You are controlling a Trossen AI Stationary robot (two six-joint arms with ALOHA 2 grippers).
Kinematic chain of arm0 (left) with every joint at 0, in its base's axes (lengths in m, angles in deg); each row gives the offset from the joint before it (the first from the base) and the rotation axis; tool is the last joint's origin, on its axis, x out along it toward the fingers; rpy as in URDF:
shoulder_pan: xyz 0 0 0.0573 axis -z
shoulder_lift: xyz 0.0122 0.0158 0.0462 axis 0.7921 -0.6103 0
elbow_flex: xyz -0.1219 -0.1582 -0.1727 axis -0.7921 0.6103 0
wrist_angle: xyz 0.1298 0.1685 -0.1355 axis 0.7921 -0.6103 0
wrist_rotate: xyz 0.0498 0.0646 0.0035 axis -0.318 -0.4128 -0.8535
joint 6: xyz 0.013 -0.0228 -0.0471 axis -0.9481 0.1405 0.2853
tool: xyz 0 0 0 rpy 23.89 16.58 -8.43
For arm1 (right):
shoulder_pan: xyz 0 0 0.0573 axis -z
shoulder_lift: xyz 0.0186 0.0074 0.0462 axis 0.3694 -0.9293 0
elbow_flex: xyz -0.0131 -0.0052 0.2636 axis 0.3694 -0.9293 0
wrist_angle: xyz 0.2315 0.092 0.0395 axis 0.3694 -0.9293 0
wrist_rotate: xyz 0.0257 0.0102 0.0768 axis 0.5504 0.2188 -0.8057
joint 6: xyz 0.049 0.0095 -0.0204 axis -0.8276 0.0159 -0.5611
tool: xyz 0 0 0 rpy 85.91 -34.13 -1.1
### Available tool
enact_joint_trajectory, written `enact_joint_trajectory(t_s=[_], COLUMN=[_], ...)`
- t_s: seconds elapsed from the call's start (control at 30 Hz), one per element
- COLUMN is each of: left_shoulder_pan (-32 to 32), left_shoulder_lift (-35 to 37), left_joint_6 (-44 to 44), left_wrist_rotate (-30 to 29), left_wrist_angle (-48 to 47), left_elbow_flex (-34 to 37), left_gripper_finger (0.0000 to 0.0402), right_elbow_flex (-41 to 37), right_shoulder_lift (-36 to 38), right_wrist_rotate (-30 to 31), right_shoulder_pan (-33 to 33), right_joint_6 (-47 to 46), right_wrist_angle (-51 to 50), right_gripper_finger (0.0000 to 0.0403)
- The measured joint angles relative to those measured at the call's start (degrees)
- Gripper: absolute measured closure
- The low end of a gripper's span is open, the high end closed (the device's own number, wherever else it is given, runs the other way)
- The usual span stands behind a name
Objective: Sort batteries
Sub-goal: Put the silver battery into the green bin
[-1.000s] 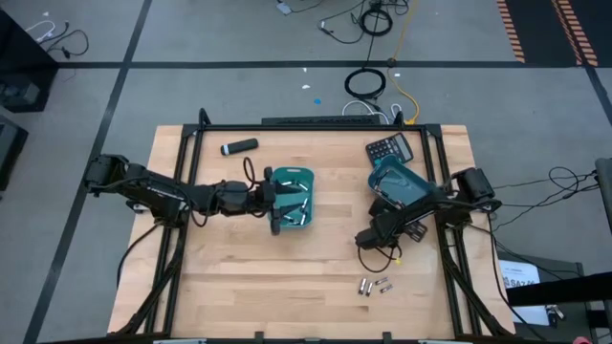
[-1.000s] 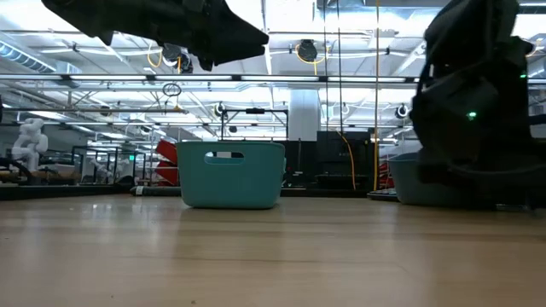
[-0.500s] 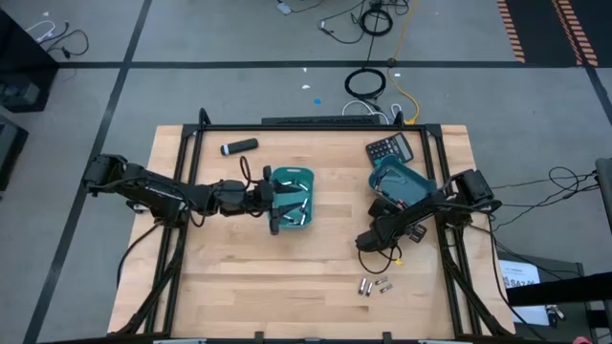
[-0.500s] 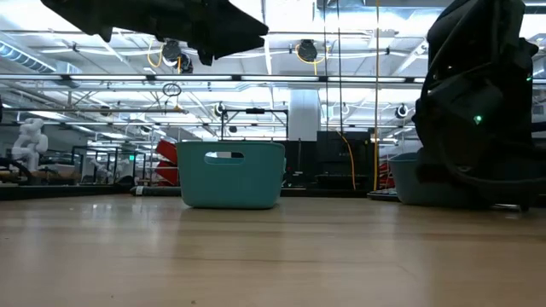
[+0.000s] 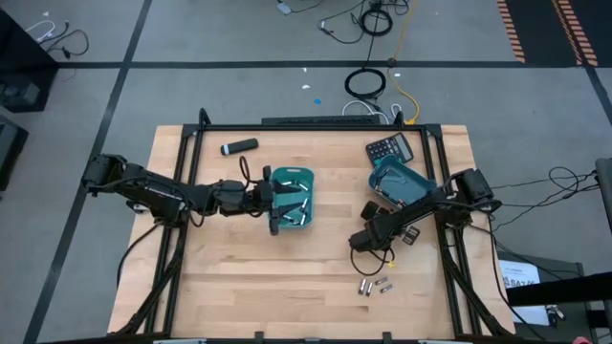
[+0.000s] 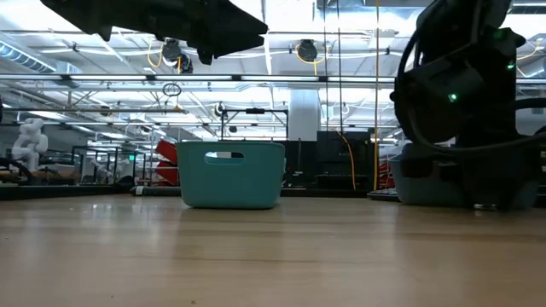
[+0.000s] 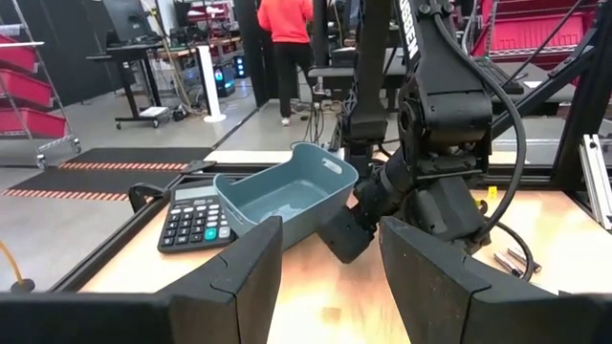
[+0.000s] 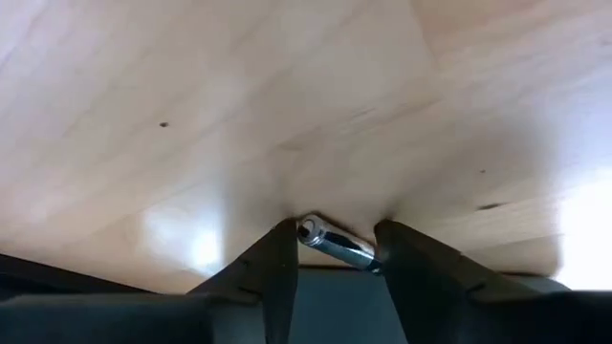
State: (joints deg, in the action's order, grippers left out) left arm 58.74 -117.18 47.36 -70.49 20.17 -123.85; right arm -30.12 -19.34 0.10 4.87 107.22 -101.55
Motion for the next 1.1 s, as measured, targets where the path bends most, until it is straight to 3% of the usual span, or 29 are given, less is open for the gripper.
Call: enact_joint_trajectory(t_s=[0.23, 0.5, 0.73, 1.1], left_shoulder_pan=[0.28, 0.43, 1.87, 1.98], left_shoulder_lift=[0.0, 0.0, 0.0, 0.93], left_joint_6=[-1.28, -1.24, -1.26, -1.24], left_wrist_rotate=[0.0, 0.0, 0.01, 0.02], left_wrist_angle=[0.06, 0.1, 0.03, -1.6], left_elbow_flex=[0.0, 0.02, 0.02, 0.02], left_gripper_finger=[0.0215, 0.0215, 0.0215, 0.0215], right_elbow_flex=[6.91, 15.41, 13.8, 8.14], right_shoulder_lift=[-0.13, -0.11, -0.09, -0.07], right_wrist_rotate=[1.04, 1.72, -3.66, -5.68], right_shoulder_pan=[-0.37, 0.96, 6.36, 7.38], right_joint_6=[-2.92, -1.17, -11.43, -5.31], right_wrist_angle=[1.89, 1.44, -5.69, -5.59], right_gripper_finger=[0.0279, 0.0236, 0.0208, 0.0217])
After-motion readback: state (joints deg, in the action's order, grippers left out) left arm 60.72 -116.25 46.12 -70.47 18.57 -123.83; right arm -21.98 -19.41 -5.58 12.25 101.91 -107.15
